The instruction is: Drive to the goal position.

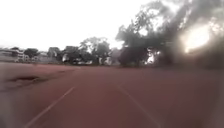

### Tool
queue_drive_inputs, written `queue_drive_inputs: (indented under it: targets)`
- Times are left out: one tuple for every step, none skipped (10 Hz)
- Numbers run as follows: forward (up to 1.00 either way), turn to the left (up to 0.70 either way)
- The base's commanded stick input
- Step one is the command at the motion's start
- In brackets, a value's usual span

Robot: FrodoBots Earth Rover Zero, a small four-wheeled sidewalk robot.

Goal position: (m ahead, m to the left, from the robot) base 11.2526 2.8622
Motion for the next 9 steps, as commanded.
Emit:
queue_drive_inputs:
  targets:
    - [0.70,0.00]
    - [0.70,0.00]
    - [0.70,0.00]
    - [0.70,0.00]
    - [0.70,0.00]
    - [0.70,0.00]
    - [0.70,0.00]
    - [0.70,0.00]
    - [0.70,0.00]
